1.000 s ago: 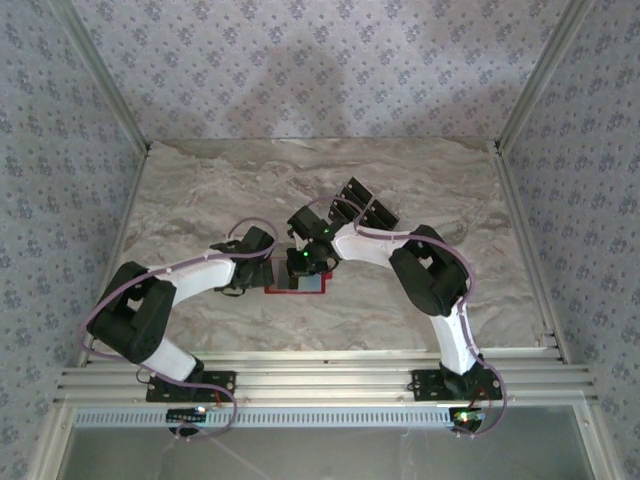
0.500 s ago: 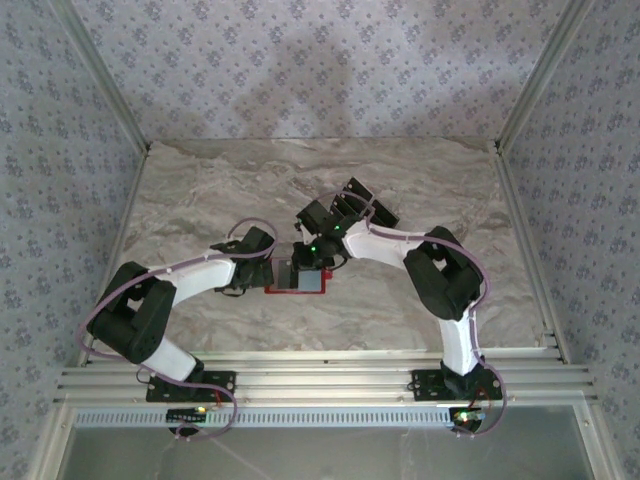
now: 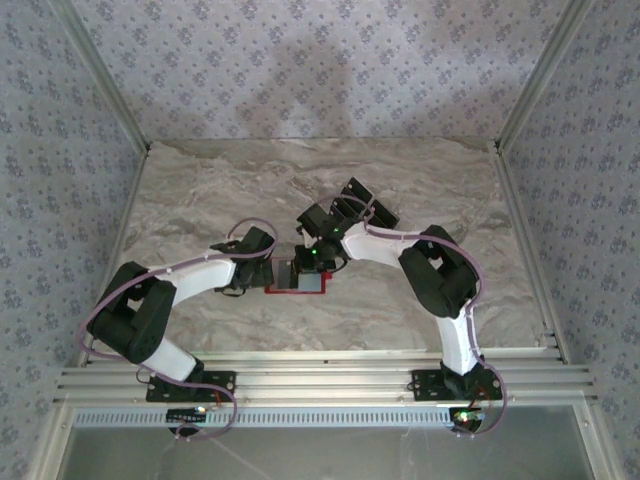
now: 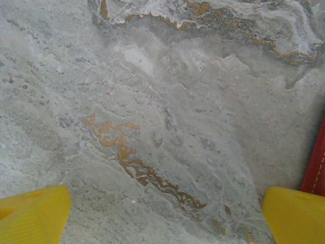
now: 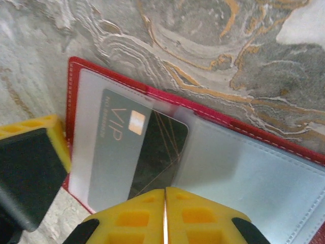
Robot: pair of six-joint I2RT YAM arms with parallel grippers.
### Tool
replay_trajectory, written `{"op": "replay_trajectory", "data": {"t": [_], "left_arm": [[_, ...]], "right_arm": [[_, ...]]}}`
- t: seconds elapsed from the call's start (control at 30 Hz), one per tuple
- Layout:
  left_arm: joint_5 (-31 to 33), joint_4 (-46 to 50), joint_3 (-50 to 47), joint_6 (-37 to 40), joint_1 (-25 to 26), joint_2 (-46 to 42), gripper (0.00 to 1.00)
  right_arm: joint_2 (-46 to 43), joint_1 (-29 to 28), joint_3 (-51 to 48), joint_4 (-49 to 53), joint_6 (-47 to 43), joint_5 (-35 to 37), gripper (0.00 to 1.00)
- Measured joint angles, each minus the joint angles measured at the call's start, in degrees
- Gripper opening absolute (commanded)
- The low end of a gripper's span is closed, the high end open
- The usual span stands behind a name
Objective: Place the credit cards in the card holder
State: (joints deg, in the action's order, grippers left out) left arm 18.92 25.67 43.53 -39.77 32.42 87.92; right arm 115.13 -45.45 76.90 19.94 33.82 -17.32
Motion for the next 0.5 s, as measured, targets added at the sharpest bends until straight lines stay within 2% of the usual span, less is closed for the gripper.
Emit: {"op": "replay_trajectory", "data": {"t": [0.5], "left_arm": [[0.2, -0.6, -0.3, 0.0, 0.2, -0.1, 0.99]], "right_arm": [[3.3, -1.5, 3.3, 0.0, 0.0, -0.1, 0.11]]}}
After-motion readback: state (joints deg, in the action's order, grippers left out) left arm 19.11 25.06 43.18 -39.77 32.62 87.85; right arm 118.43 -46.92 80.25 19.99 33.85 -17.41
